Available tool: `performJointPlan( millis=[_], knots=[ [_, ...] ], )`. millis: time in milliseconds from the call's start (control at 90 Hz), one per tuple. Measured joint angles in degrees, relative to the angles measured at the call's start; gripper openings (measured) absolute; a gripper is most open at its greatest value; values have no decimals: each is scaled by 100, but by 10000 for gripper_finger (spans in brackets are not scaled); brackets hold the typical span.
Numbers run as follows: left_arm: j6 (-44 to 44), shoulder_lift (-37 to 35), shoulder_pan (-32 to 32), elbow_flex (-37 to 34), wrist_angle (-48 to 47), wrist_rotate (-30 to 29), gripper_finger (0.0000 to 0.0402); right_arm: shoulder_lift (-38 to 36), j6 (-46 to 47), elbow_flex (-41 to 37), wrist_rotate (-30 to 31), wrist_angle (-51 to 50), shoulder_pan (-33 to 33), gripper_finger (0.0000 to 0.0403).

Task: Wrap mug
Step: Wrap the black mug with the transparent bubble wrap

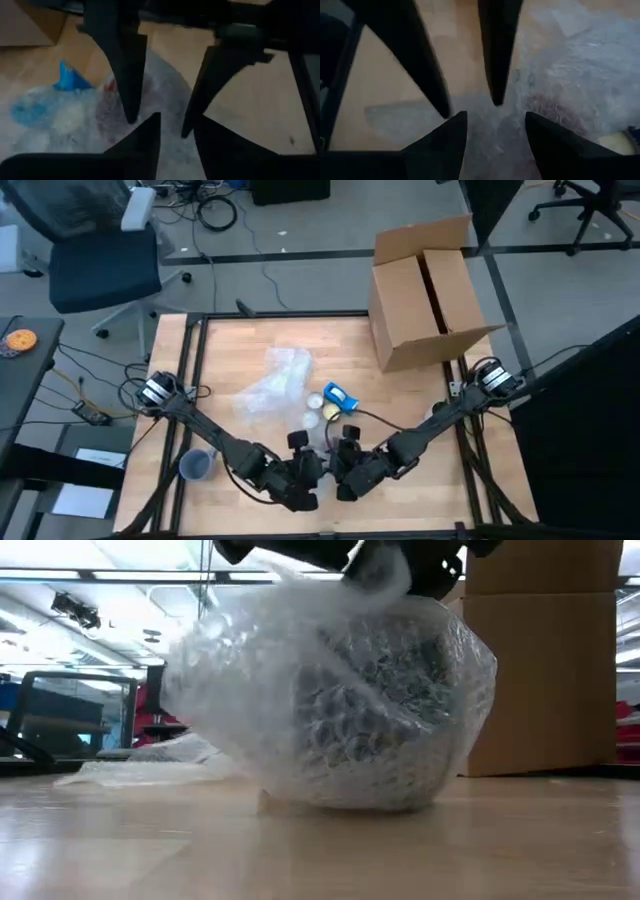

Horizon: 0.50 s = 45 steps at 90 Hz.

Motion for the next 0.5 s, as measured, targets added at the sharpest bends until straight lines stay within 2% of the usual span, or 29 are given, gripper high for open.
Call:
performJointPlan(
  millis=[200,356,500],
  knots=[
    [407,2,-219,256,-212,70,136,-6,-42,0,25,-3,-9,176],
    [484,2,-429,672,-1199,58,137,-17,-98,0,57,-5,-13,176],
    [134,-2,-614,909,-2234,-157,137,-17,-208,154,74,-193,-13,176]
  ],
)
